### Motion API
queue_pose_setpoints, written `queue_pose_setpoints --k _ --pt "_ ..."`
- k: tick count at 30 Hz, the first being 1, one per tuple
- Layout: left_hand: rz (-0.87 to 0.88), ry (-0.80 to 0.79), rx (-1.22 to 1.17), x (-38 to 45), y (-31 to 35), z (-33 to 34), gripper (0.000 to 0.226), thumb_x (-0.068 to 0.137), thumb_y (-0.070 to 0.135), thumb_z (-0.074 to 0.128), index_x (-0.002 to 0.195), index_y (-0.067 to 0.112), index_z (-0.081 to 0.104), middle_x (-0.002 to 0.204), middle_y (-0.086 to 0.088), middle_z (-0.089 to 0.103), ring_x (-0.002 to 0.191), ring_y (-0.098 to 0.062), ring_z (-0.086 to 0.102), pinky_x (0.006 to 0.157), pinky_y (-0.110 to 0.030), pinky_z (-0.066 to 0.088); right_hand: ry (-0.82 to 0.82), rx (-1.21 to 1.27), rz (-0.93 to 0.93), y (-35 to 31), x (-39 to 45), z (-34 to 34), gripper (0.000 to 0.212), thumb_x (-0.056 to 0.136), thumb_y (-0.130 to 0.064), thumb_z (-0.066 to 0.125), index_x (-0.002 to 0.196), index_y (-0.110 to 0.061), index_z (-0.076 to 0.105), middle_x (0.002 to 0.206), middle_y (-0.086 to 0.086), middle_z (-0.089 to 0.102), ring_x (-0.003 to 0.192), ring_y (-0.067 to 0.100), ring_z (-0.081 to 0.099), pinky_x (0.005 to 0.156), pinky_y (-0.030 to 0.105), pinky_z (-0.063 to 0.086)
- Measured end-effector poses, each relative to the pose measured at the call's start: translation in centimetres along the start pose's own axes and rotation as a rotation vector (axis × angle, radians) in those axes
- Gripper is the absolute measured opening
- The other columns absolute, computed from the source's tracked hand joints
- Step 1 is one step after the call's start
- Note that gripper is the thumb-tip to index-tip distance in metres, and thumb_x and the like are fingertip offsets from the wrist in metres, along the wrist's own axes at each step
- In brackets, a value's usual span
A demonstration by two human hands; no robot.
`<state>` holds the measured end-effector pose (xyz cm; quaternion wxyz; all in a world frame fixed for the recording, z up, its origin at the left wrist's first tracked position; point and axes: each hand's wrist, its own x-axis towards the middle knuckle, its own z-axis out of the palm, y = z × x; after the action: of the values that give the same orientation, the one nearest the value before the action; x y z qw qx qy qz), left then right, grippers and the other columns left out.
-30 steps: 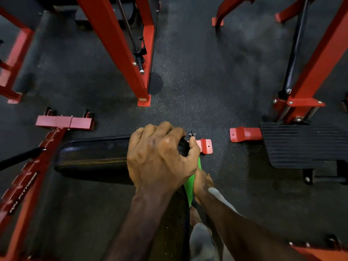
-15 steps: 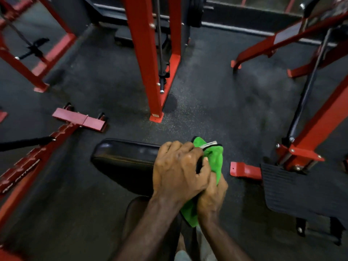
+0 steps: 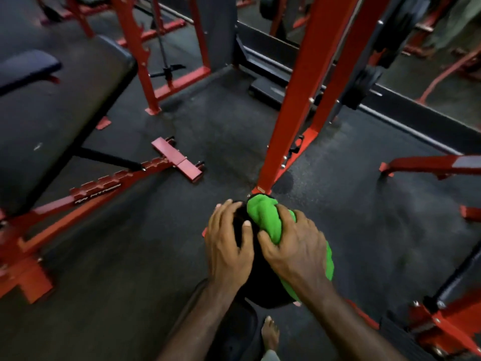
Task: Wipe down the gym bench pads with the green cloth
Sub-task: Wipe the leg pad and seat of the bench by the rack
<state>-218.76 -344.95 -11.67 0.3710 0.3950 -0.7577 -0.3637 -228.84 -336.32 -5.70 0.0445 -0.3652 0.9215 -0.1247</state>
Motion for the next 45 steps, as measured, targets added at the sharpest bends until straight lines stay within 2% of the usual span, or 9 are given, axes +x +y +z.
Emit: queue_pose_setpoints --k 7,11,14,17,22,27,33,37,45 --pt "-0.419 0.105 -0.297 -0.4 -0.3 -1.0 0.051 0.093 0.07 0.04 0.124 0.036 0.063 0.126 0.023 0.063 0.127 -0.006 0.057 0.112 -0.033 0.044 -0.1 -0.01 -0.176 -5.6 2.7 0.7 0.08 0.085 -0.074 0.035 0.148 -0.025 0.041 0.136 0.006 0.051 0.121 0.035 0.053 0.091 0.05 0.048" --pt "-0.745 0.075 -0.846 1.2 1.2 -2.9 0.062 0.093 0.073 0.043 0.128 0.028 0.068 0.124 0.006 0.074 0.116 -0.007 0.068 0.102 -0.034 0.054 -0.227 0.317 -0.126 -9.0 4.1 -0.1 0.082 0.091 -0.063 0.058 0.158 -0.025 0.029 0.154 0.009 0.044 0.144 0.032 0.039 0.116 0.046 0.036" --pt "-0.717 0.046 -0.882 1.9 2.2 -3.8 0.041 0.091 0.037 0.065 0.13 0.025 0.062 0.114 0.0 0.077 0.099 -0.01 0.074 0.081 -0.028 0.06 -0.273 0.626 -0.087 -9.3 4.8 -2.6 0.057 0.097 -0.042 0.063 0.15 -0.029 0.046 0.139 0.0 0.059 0.132 0.021 0.054 0.11 0.033 0.042" --pt "-0.701 -0.007 -0.566 3.0 1.2 -3.8 0.051 0.088 0.029 0.076 0.135 0.036 0.058 0.117 0.005 0.075 0.103 -0.013 0.073 0.096 -0.044 0.059 -0.184 0.459 -0.153 -6.7 4.7 -3.6 0.028 0.095 -0.029 0.064 0.123 -0.025 0.069 0.113 -0.002 0.074 0.109 0.02 0.068 0.089 0.031 0.051" --pt "-0.596 -0.128 -0.278 5.3 1.4 -3.8 0.087 0.063 0.07 0.059 0.141 0.032 0.057 0.123 0.005 0.057 0.124 -0.02 0.059 0.107 -0.033 0.044 -0.177 0.405 -0.248 -1.9 3.6 -2.0 0.032 0.092 -0.022 0.072 0.124 -0.027 0.07 0.116 -0.009 0.072 0.108 0.011 0.067 0.094 0.037 0.054" --pt "-0.274 -0.023 -0.05 3.4 1.5 -2.3 0.091 0.093 0.042 0.068 0.165 0.032 0.014 0.164 0.007 0.031 0.143 -0.013 0.034 0.118 -0.027 0.026 -0.136 0.327 -0.184 0.6 1.4 -0.3 0.047 0.099 -0.054 0.053 0.14 -0.031 0.055 0.132 -0.01 0.061 0.121 0.009 0.06 0.097 0.035 0.052" --pt "0.136 -0.008 0.164 3.5 2.0 0.4 0.051 0.077 0.042 0.066 0.127 0.036 0.07 0.156 0.005 0.048 0.147 -0.021 0.038 0.122 -0.04 0.029 -0.19 0.322 0.03 0.4 3.0 -0.8 0.023 0.106 -0.038 0.047 0.104 -0.025 0.066 0.107 0.01 0.075 0.107 0.039 0.066 0.081 0.045 0.048" --pt "0.073 0.047 0.035 5.0 -0.9 0.7 0.033 0.081 0.046 0.066 0.109 0.031 0.078 0.13 0.007 0.064 0.121 -0.016 0.056 0.107 -0.035 0.043 -0.356 0.079 0.131 -2.6 4.0 -1.2 0.057 0.107 -0.06 0.026 0.128 -0.023 0.063 0.131 0.016 0.068 0.124 0.039 0.061 0.102 0.045 0.044" --pt "-0.376 0.057 -0.545 4.7 -10.4 2.5 0.033 0.087 0.043 0.051 0.093 0.023 0.077 0.095 0.012 0.078 0.098 -0.006 0.07 0.099 -0.039 0.052 -0.242 -0.04 -0.071 -4.0 3.0 0.2 0.069 0.087 -0.089 0.022 0.112 -0.03 0.044 0.102 0.009 0.074 0.101 0.038 0.069 0.082 0.045 0.047"
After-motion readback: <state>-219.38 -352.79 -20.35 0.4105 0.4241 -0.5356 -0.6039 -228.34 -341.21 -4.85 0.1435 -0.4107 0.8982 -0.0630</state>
